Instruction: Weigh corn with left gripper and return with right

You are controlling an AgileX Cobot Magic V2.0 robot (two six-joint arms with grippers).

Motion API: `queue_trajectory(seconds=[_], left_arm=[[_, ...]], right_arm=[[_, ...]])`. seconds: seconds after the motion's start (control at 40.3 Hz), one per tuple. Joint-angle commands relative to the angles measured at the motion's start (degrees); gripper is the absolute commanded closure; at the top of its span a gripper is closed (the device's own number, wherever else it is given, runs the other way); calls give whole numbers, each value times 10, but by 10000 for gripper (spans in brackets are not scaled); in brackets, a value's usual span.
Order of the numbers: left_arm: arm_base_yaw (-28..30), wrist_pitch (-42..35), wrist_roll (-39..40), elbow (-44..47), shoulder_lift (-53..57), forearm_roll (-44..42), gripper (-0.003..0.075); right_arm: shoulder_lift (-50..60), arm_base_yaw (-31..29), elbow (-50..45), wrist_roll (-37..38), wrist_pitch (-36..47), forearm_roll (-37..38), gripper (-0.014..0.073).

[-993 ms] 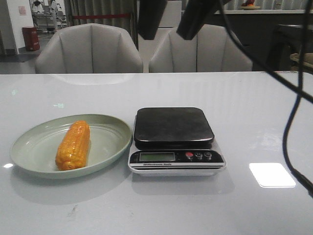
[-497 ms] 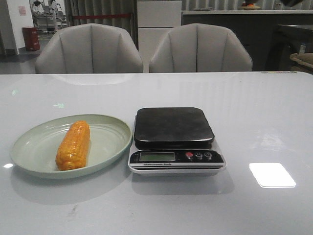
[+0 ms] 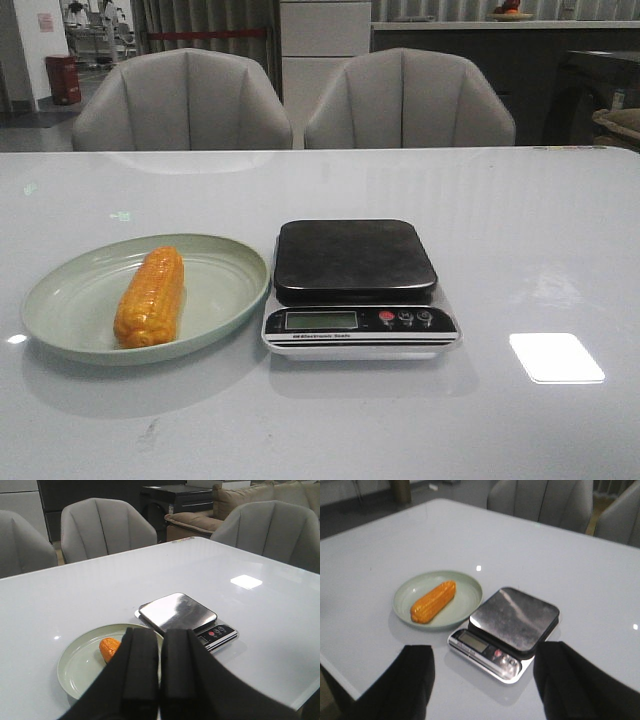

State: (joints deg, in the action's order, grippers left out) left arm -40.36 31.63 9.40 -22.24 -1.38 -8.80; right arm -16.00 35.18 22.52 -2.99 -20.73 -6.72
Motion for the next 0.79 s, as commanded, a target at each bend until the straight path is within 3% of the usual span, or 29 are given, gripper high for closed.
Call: queue_trajectory(seconds=[0.0, 0.273, 0.348, 0.447, 0.546, 0.77], left_arm=[[0, -44, 0, -14, -7, -3, 600], [0, -44, 0, -14, -7, -3, 600], [0, -44, 0, -14, -7, -3, 600], [0, -44, 0, -14, -7, -3, 600], [0, -44, 0, -14, -7, -3, 600], [0, -44, 0, -14, -7, -3, 600]], right_arm=[[40, -3, -24, -6, 114, 6, 61], [69, -3, -92, -6, 147, 6, 82], [69, -3, -92, -6, 150, 6, 204], [69, -3, -92, -6, 148, 6, 470], [69, -3, -92, -5, 147, 6, 415], [69, -3, -92, -5, 147, 6, 416]])
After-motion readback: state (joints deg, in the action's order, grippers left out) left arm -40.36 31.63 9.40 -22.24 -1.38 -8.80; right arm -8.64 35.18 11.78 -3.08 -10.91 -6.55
